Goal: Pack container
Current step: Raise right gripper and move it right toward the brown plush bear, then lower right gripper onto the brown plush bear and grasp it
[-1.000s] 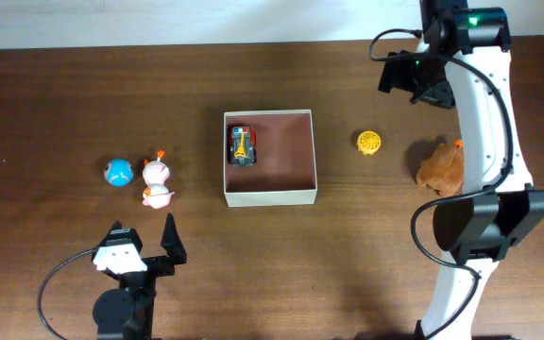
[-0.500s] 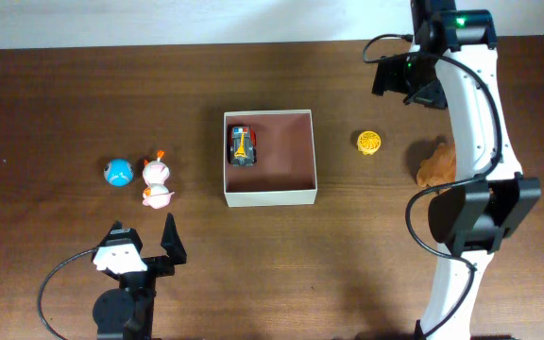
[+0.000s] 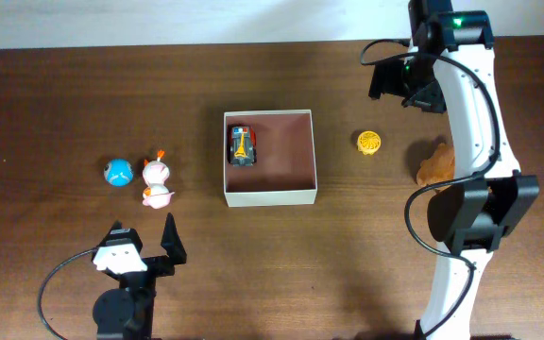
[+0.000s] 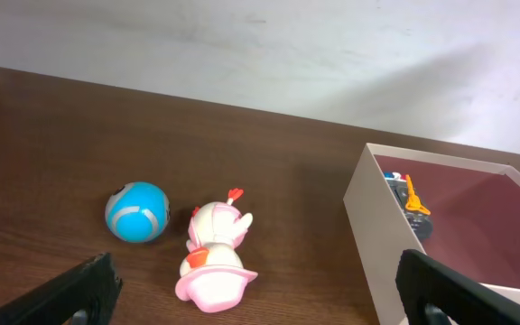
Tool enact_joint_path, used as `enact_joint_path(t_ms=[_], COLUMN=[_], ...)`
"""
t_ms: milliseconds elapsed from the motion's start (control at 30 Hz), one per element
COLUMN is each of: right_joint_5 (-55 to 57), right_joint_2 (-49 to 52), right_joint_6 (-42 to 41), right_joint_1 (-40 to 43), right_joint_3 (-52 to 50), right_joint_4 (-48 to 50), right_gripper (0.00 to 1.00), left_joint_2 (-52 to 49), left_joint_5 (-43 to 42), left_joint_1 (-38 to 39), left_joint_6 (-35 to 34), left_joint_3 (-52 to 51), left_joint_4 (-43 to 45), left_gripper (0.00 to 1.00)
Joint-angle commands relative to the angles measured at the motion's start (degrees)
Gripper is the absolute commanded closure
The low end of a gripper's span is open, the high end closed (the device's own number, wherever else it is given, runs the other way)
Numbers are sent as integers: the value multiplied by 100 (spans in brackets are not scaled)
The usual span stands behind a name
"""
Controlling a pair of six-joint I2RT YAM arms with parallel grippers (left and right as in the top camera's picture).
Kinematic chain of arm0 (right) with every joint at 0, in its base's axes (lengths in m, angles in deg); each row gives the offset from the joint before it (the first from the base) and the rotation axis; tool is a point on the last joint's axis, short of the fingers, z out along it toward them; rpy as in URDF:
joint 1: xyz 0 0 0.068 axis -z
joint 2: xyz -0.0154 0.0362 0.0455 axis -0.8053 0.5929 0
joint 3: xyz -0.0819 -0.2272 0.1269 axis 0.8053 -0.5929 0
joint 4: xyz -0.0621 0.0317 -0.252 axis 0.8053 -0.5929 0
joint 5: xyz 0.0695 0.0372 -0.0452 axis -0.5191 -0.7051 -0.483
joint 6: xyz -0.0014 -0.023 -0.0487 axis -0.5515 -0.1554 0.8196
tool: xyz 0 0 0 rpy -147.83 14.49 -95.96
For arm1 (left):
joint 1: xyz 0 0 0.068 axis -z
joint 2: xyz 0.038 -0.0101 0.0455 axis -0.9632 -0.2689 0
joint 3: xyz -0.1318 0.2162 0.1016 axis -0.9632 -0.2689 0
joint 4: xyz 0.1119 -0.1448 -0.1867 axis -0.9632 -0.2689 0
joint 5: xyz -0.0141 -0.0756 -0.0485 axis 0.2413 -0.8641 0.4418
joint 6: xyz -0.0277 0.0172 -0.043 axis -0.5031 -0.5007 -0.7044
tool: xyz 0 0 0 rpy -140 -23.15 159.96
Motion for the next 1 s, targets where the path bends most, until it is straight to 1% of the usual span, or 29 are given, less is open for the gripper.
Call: enact_joint_path(t_ms=[0, 200, 367, 700, 967], right_joint_5=[-35, -31, -7, 225, 225], right_joint_2=[4, 2, 4, 4, 4], right_joint_6=[35, -35, -50, -48, -48], right_joint_1=[-13, 55, 337, 1270, 1556], right_joint_3=[-17, -17, -17, -17, -20], right_joint_4=[-55, -59, -92, -673, -1117], right_gripper=[3, 2, 2, 2, 2], left_joint_2=[44, 44, 44, 44, 44], left_joint_5=[-63, -61, -63, -63, -63], left_joint_1=[-35, -35, -35, -35, -35], left_joint_6=[94, 94, 94, 94, 94], left_joint_3=[-33, -33, -33, -33, -33], left_joint_4=[15, 15, 15, 15, 15], left_gripper=[0, 0, 0, 0, 0])
